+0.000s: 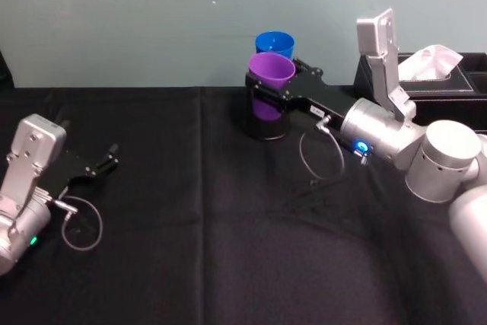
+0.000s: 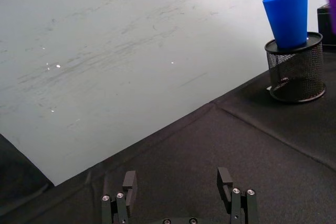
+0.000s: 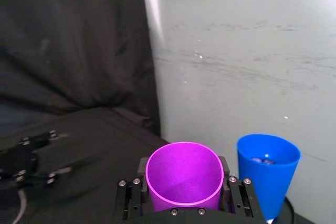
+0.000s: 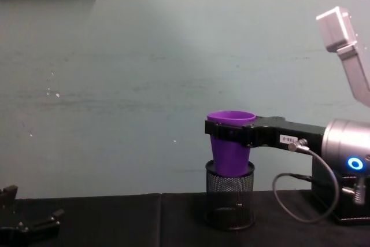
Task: Pick up one cup with a gripper and tap it against the other cup.
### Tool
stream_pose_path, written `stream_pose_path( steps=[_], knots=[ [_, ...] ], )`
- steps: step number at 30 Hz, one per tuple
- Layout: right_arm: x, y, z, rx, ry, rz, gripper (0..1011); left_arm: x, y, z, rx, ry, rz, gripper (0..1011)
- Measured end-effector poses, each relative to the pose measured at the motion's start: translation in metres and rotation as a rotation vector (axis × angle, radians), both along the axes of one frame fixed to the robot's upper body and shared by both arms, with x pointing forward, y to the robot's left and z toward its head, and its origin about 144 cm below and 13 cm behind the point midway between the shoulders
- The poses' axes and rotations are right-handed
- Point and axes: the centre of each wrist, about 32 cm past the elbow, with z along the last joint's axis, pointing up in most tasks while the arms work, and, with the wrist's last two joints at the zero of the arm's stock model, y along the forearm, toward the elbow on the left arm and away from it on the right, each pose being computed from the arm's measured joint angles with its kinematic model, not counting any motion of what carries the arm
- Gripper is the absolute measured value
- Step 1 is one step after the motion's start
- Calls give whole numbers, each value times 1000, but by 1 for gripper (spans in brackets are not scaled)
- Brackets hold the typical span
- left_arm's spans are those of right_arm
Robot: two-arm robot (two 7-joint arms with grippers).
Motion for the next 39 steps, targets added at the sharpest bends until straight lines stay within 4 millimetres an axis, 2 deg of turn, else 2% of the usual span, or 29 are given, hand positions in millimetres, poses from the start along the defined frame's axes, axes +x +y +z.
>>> stream_pose_path(
  steps=[11,21,31,39],
  knots=[
    [-40,-11,-3,-12,-13,43,748,0,0,0,0,0,0,1000],
    [-70,-19,-24,-36,-12,50,748,0,0,0,0,0,0,1000],
    [-83,-21,-54,-52,12,20,748,0,0,0,0,0,0,1000],
    [-86,-24,-74,-51,27,-15,748,0,0,0,0,0,0,1000]
  ],
)
